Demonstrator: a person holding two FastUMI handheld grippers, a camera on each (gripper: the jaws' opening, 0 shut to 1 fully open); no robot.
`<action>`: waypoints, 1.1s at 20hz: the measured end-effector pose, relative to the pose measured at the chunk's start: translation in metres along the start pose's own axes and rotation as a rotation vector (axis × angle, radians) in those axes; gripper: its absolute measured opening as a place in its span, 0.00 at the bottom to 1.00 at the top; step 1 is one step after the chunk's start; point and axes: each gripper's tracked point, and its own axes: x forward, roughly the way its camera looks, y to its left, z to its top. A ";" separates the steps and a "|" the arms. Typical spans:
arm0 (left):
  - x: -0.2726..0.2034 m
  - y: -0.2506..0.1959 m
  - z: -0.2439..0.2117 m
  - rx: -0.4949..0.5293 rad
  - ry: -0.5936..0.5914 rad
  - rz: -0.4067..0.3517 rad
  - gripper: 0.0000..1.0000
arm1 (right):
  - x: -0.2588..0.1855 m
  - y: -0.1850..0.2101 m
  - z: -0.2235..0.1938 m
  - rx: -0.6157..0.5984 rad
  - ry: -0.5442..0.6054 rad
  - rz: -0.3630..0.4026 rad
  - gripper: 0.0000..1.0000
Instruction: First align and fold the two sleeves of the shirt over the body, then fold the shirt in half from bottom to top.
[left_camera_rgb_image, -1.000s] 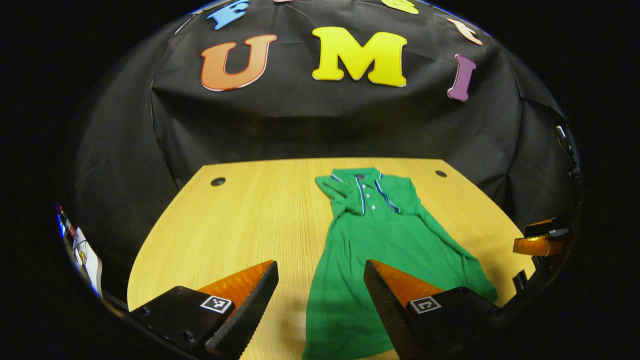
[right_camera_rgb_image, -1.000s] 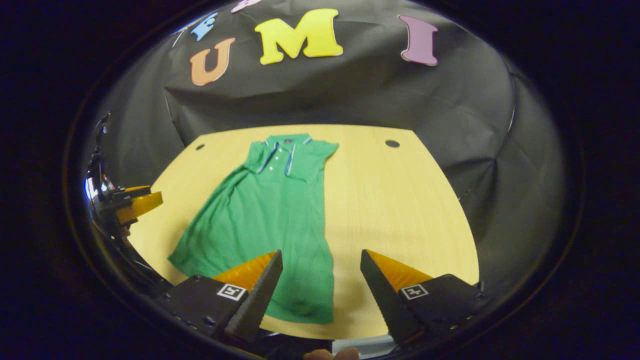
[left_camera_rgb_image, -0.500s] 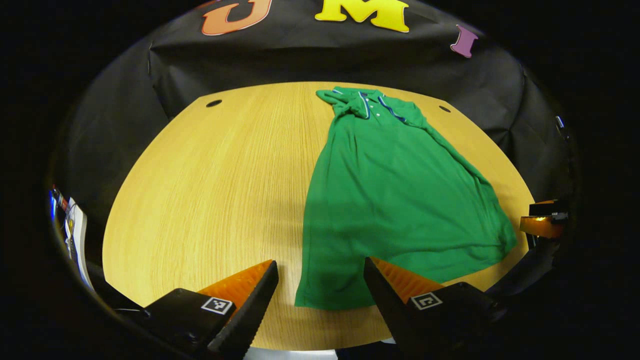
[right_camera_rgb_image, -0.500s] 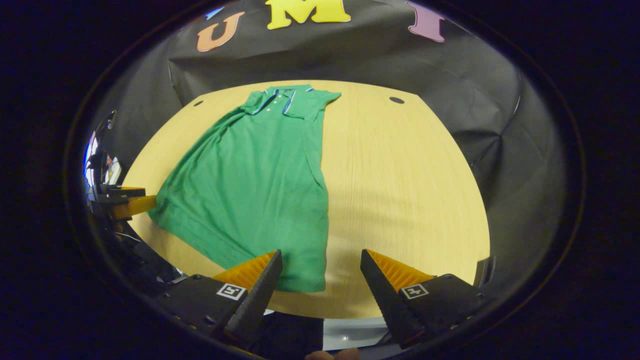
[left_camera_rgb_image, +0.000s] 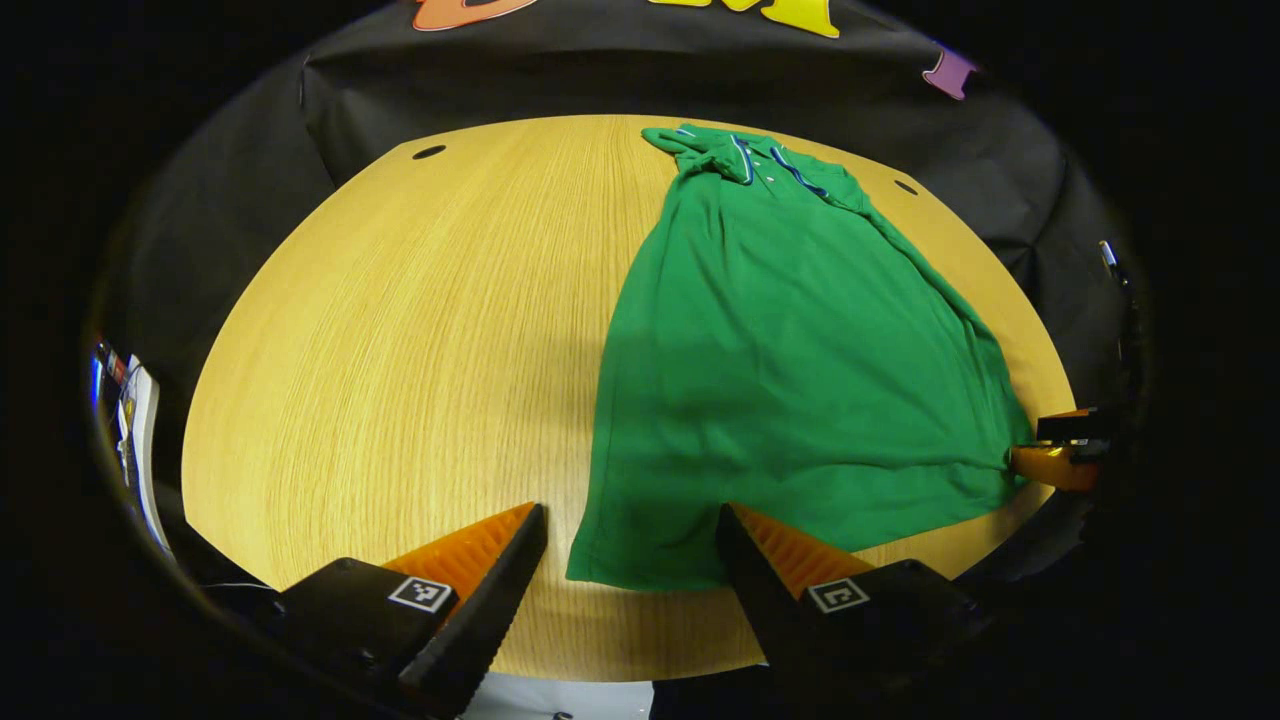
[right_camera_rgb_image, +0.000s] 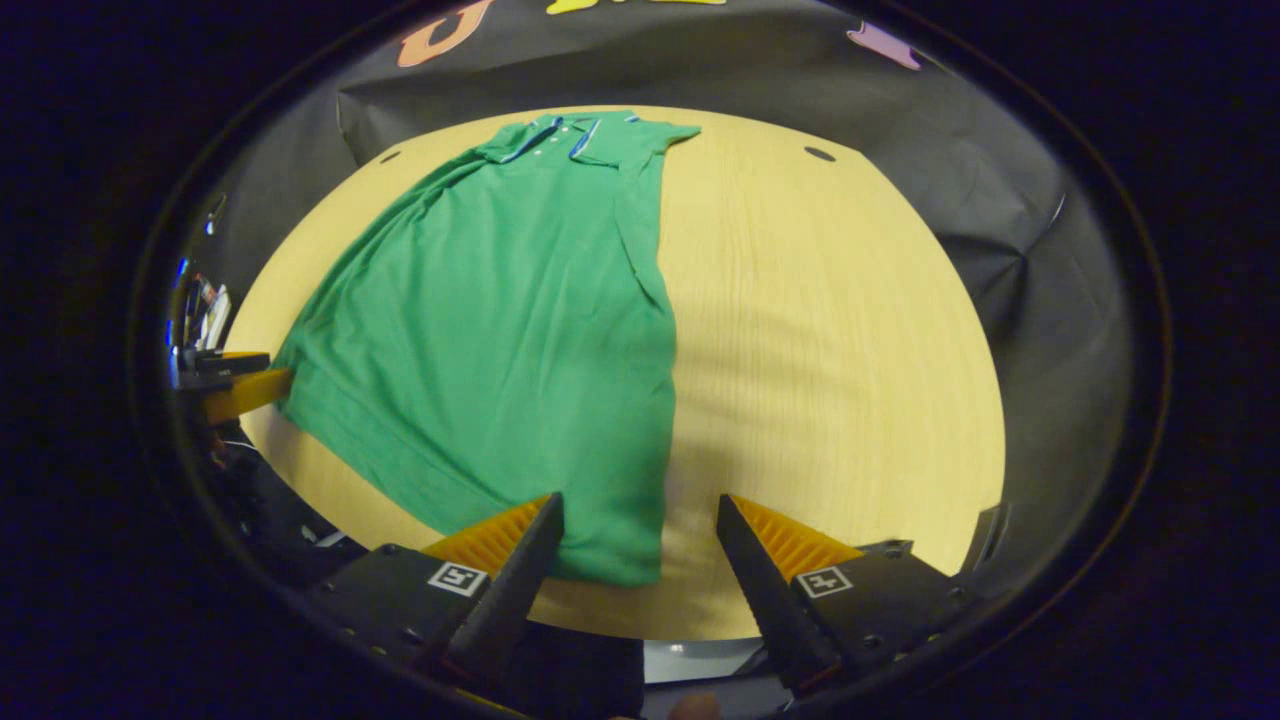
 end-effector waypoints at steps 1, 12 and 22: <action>-0.001 0.000 -0.002 0.012 0.004 0.008 1.00 | 0.002 0.002 0.000 0.012 0.009 0.019 0.93; -0.010 -0.022 -0.007 -0.045 0.056 -0.081 0.11 | -0.001 0.009 0.005 0.126 0.042 0.098 0.00; -0.050 -0.025 0.075 -0.022 -0.126 -0.121 0.09 | -0.051 0.001 0.071 0.145 -0.127 0.107 0.00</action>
